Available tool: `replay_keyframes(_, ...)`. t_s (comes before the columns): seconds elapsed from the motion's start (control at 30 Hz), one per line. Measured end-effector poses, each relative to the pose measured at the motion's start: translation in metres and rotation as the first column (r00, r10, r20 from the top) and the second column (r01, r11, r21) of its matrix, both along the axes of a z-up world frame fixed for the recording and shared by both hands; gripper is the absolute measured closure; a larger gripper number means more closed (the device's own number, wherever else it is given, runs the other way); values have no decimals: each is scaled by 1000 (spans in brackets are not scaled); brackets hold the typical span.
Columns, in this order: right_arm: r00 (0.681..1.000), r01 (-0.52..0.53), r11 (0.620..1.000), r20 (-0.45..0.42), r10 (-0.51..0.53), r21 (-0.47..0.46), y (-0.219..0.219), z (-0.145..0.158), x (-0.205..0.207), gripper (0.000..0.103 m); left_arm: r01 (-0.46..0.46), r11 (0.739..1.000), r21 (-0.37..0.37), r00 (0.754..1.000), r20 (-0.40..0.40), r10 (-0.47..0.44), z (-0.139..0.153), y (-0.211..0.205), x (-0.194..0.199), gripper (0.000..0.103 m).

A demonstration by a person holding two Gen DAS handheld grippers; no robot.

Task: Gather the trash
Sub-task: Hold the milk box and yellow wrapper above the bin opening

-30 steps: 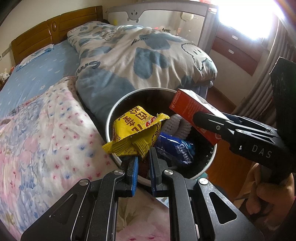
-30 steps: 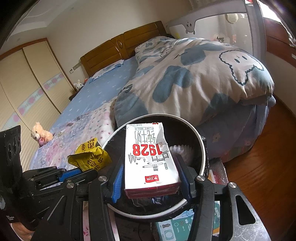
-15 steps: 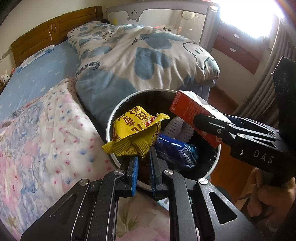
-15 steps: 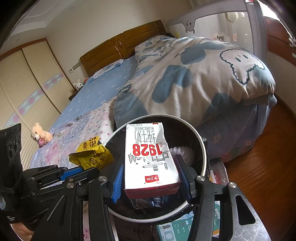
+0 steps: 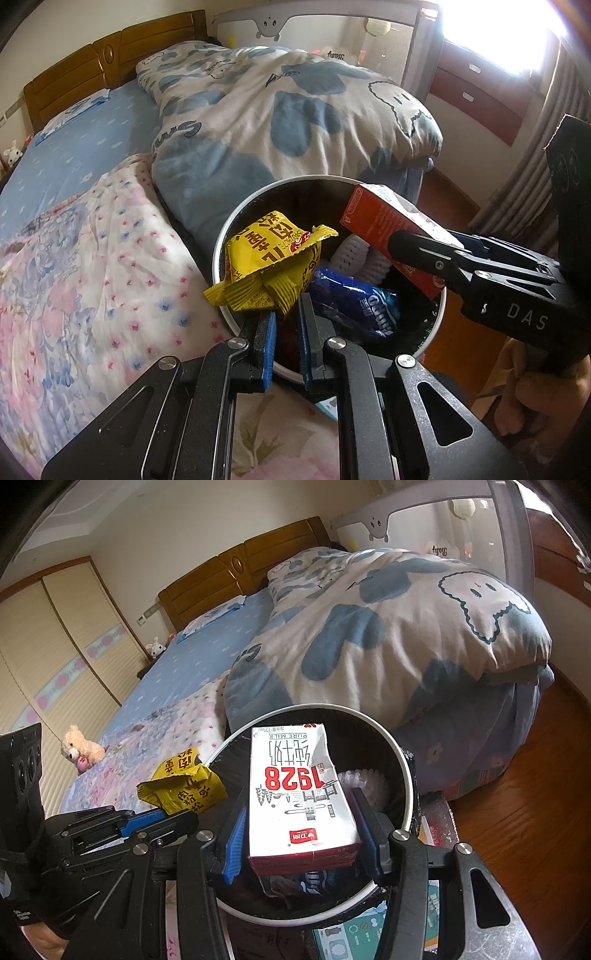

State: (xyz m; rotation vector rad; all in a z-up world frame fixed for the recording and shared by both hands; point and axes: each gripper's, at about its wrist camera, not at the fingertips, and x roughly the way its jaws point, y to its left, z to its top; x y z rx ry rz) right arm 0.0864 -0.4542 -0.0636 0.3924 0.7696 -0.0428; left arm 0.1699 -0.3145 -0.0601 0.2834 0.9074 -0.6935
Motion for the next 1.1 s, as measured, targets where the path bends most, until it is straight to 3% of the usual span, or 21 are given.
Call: replay_keyframes(1.1,1000,6,1000,-12,-5,16,-5,-5,5,52,5,1000,22,1000,-4,-5,-6,-2,4,93)
